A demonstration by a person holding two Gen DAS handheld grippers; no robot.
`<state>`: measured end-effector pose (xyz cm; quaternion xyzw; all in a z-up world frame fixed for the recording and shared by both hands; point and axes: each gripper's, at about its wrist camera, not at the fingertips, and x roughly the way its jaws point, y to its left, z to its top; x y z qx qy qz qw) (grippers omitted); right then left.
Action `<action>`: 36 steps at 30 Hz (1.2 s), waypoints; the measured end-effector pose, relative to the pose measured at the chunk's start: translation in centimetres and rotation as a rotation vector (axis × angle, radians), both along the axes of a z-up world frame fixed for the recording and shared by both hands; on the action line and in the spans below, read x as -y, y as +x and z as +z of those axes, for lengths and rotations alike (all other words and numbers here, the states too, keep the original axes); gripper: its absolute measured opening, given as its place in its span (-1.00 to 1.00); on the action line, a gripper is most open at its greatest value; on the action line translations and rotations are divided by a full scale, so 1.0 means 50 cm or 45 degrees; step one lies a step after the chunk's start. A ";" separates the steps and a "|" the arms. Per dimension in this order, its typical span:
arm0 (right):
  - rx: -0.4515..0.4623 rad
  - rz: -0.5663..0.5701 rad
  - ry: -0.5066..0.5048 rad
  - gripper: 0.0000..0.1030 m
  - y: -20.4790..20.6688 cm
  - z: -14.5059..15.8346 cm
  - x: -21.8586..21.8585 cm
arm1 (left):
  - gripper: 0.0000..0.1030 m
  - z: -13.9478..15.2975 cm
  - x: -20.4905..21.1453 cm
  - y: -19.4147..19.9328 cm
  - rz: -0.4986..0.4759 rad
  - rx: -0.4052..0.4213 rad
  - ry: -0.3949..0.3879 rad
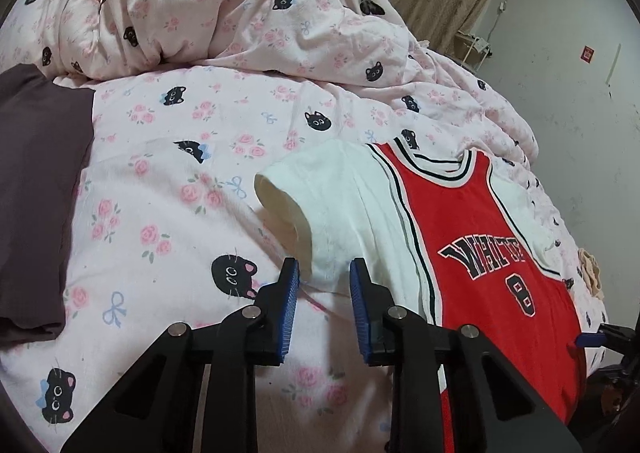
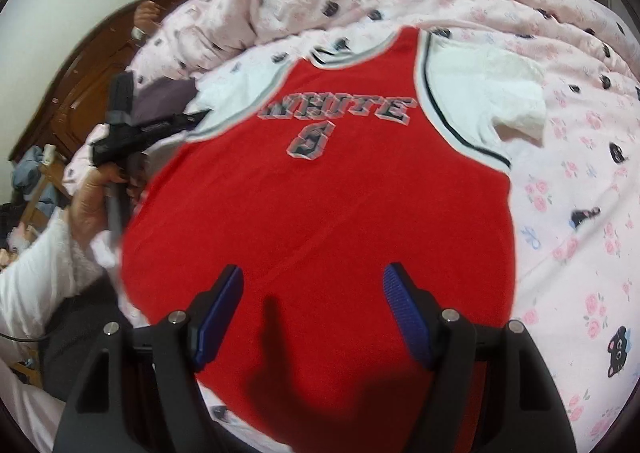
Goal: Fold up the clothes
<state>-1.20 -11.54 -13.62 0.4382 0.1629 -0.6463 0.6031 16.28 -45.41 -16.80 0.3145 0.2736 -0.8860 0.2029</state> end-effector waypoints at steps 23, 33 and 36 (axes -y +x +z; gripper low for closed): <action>-0.258 0.416 0.271 0.42 0.183 0.121 0.694 | -0.96 -0.014 0.039 0.026 0.009 -0.190 0.330; -0.451 0.660 0.521 0.31 0.254 0.047 0.763 | -0.98 -0.023 0.041 0.028 -0.020 -0.269 0.472; -0.486 0.708 0.548 0.26 0.270 0.035 0.763 | -0.98 -0.023 0.041 0.030 -0.028 -0.303 0.513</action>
